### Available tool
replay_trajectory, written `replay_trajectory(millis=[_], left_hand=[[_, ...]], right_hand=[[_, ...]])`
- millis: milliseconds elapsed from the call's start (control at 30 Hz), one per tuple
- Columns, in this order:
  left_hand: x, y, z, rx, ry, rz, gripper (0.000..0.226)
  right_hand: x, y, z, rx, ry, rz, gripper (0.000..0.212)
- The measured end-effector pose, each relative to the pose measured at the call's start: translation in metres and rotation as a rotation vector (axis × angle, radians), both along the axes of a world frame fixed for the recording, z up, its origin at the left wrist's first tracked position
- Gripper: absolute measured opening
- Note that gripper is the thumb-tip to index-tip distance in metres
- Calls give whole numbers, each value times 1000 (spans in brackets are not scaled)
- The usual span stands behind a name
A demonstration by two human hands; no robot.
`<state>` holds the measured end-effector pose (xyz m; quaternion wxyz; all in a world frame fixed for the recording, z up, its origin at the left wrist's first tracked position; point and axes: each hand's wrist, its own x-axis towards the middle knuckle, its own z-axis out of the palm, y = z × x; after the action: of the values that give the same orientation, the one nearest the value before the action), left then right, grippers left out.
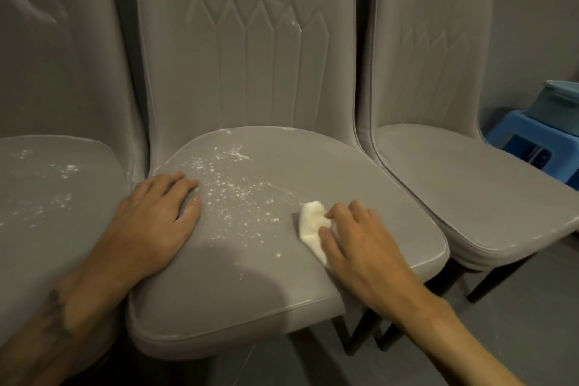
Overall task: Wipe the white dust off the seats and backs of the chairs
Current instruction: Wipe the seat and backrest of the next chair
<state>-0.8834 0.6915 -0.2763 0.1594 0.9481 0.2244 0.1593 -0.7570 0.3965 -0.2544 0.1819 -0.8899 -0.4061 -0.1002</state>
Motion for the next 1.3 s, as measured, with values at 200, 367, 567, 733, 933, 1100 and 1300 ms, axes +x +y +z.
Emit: replay_trajectory(millis=[200, 367, 567, 733, 933, 1100, 1300], left_hand=[[1, 0, 2, -17, 6, -3, 58], [2, 0, -1, -7, 8, 11, 48], [1, 1, -1, -14, 5, 0, 47], [2, 1, -1, -3, 12, 0, 49], [0, 1, -1, -10, -2, -15, 65], [0, 2, -2, -4, -1, -11, 64], [0, 4, -6, 2, -14, -12, 64]], right_hand=[[30, -29, 11, -31, 67, -127, 23], [-10, 9, 0, 12, 11, -25, 24], [3, -7, 9, -30, 58, 31, 22], [-15, 10, 1, 12, -29, -58, 22], [2, -3, 7, -28, 11, 47, 24], [3, 19, 11, -77, 4, -53, 26], [5, 30, 12, -148, -5, 234, 28]])
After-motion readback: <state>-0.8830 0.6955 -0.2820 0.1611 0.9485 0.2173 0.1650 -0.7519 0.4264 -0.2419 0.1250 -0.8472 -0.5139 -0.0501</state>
